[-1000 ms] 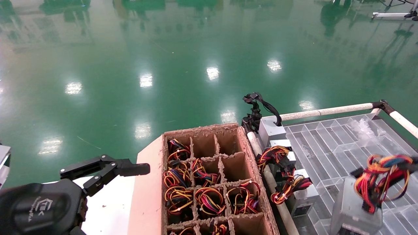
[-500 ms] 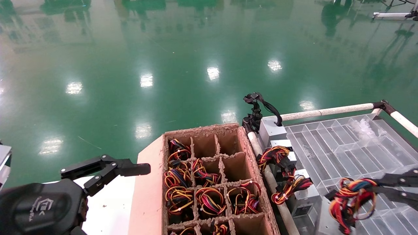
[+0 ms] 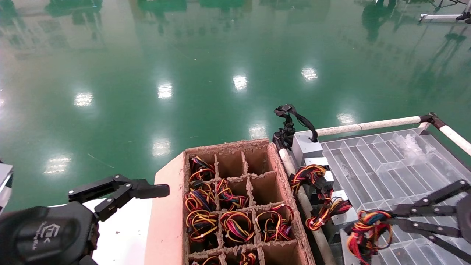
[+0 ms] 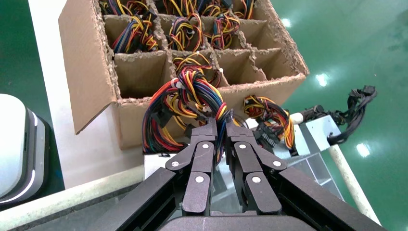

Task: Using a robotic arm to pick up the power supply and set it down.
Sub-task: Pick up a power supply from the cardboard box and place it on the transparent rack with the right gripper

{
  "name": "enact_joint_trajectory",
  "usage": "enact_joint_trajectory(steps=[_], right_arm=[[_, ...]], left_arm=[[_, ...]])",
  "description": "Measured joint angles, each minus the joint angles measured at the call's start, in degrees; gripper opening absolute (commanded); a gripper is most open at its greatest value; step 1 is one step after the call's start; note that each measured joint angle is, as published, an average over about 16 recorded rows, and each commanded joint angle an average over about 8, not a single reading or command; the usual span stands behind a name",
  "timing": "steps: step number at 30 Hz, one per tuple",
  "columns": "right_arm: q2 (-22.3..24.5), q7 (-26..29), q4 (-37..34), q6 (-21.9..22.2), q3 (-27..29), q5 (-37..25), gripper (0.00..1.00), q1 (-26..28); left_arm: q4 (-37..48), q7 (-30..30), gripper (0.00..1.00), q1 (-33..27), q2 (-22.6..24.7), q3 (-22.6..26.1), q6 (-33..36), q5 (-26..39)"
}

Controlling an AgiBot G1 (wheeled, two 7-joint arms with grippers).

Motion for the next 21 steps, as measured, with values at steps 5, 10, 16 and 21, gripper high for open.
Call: enact_joint_trajectory(steps=[5,10,16,21], right_arm=[[-1.5,-0.8,-1.8,0.0,-1.6,0.0,0.00,0.1],[-2.2,-1.7,-3.9,0.0,-3.2,0.3,0.00,-0.2],[-1.9,-2.8,-6.2,0.0,-4.9,1.0,0.00,-1.0],[-1.2,-3.5,-7.5,0.1,-6.1,1.8,0.07,-1.7]], left_arm=[[0.0,0.0,1.00,0.0,0.0,0.0,0.0,0.0],[0.0,0.0,1.00,0.0,0.0,0.0,0.0,0.0],[0.0,0.0,1.00,0.0,0.0,0.0,0.0,0.0],[0.0,0.0,1.00,0.0,0.0,0.0,0.0,0.0]])
